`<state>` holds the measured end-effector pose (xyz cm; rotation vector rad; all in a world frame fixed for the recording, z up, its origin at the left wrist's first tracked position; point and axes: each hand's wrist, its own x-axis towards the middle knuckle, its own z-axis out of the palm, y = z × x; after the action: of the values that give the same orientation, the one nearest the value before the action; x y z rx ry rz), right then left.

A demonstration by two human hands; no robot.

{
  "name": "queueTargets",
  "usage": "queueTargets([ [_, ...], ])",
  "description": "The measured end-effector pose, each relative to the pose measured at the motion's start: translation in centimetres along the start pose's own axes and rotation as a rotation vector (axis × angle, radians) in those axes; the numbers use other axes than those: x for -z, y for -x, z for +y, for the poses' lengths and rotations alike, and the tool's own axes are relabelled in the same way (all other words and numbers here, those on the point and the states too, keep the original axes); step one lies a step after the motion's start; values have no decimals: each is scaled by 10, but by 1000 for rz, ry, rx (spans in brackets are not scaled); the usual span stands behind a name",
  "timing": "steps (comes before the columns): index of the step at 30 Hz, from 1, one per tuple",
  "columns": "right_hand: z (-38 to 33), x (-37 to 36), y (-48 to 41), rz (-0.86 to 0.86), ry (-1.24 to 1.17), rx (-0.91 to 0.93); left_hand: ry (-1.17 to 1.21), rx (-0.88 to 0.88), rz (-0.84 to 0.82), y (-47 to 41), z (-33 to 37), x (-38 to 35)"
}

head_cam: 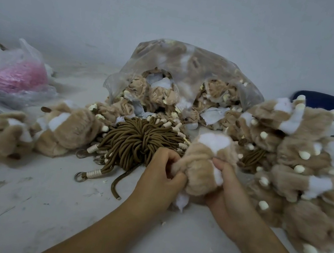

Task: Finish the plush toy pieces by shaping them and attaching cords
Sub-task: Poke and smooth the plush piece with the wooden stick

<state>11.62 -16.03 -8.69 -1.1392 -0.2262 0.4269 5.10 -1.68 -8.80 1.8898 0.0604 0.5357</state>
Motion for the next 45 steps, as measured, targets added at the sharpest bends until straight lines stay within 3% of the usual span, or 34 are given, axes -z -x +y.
queueTargets([
  [8,-4,5,2,-166,37,96,177,148,-145,1,-1,1],
  [12,4,2,6,-135,331,185,295,160,-197,-2,-3,5],
  [17,8,1,5,-120,396,181,757,305,-195,-6,1,7],
  [22,5,1,4,-111,298,189,1046,356,-446,-8,-3,11],
  [25,1,2,2,-114,109,80,925,351,-349,-6,-3,6],
  [29,-6,5,1,-26,-128,22,314,115,-159,-2,-5,0],
  [34,-3,6,-1,-14,-163,-20,-75,-34,-232,-1,-3,-3],
  [39,-8,8,-3,-2,-54,52,15,92,-176,-1,-8,0],
  [45,4,-7,9,36,736,266,531,310,-81,-5,-2,9],
])
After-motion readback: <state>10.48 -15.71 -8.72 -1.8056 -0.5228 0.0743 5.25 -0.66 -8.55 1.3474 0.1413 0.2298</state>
